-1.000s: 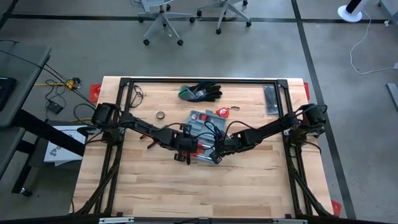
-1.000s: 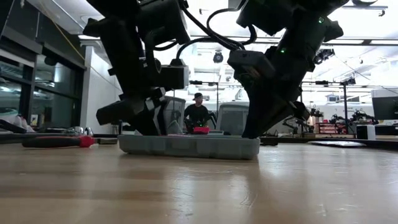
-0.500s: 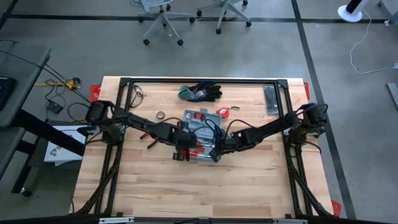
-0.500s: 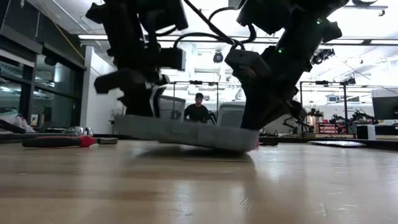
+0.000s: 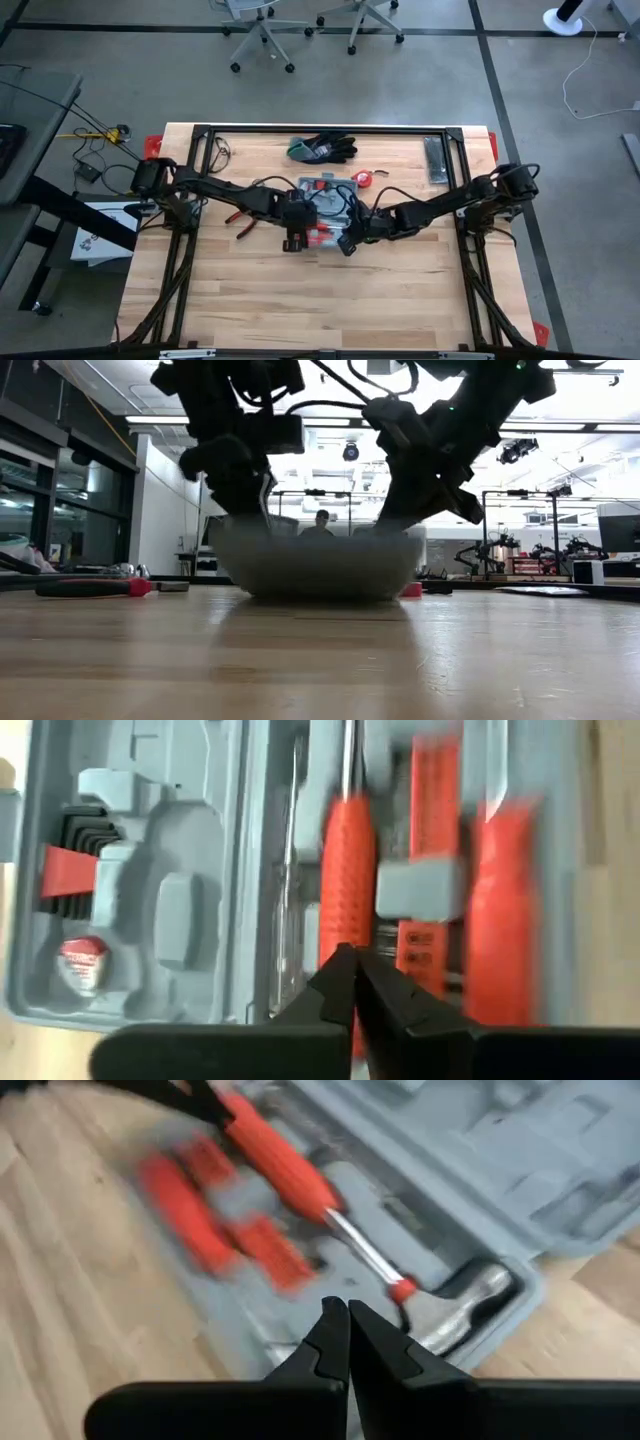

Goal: Prefit tool cases
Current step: Remove the hammer from the gray tool case

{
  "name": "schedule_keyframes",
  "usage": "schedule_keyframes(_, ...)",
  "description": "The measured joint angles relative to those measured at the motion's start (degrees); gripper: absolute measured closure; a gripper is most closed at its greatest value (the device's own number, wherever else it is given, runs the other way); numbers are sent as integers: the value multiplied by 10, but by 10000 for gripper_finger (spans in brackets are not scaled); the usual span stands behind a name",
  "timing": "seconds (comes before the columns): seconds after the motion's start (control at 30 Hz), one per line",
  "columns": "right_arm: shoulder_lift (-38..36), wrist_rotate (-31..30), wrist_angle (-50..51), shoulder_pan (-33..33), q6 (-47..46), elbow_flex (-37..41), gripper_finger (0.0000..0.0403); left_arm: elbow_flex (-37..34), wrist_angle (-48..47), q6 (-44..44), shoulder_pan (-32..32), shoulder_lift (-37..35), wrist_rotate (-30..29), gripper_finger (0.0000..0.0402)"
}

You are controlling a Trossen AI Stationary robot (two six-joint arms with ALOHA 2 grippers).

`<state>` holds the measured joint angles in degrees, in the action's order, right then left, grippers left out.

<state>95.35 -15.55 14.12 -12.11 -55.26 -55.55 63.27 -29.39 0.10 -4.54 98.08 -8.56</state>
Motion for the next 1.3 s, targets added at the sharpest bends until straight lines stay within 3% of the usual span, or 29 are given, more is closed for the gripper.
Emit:
schedule_keyframes(0.33, 0, 26, -19, -17, 6, 0, 403, -25, 30, 5, 13, 9, 37, 398)
schedule_keyframes(0.63, -1, -5, -5, -23, -2, -1, 403, -26, 47, 25, 12, 24, 38, 396)
schedule_keyframes(1.07, 82, 26, -1, -11, -52, -5, 403, -26, 62, 26, 11, 40, 81, 273)
schedule_keyframes(1.17, 98, 26, -32, -10, -60, -5, 403, -26, 62, 30, 11, 40, 63, 245)
schedule_keyframes(1.3, 106, 37, -60, -12, -60, -4, 403, -26, 48, 34, 8, 40, -14, 221)
